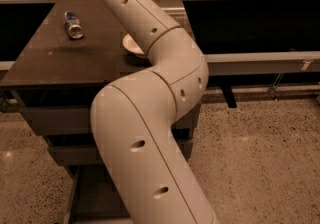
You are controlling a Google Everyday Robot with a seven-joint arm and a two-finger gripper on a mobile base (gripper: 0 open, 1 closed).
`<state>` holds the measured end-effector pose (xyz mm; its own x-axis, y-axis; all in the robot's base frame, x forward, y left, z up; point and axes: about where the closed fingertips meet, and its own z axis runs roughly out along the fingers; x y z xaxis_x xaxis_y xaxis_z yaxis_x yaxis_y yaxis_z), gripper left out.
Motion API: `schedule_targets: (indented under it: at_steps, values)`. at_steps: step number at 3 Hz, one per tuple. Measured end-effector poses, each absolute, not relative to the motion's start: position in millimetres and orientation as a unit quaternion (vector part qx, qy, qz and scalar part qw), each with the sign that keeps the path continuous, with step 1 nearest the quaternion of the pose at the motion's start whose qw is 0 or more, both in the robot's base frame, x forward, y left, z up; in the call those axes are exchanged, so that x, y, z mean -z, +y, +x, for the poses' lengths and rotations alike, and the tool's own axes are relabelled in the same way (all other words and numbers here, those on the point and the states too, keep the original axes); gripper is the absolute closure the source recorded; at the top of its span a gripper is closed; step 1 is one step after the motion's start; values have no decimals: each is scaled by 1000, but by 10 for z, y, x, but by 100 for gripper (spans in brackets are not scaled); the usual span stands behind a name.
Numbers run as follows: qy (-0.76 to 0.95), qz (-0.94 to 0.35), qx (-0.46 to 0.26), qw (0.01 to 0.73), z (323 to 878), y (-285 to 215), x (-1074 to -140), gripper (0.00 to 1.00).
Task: Place redbull can into bottom drawer
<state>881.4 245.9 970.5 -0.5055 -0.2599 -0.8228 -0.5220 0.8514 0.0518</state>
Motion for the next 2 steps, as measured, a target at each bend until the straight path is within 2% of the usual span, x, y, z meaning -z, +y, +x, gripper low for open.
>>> schedule_targets:
  at_steps: [2]
  values:
    - [871, -229, -151, 408, 8782, 2733, -9385, 0]
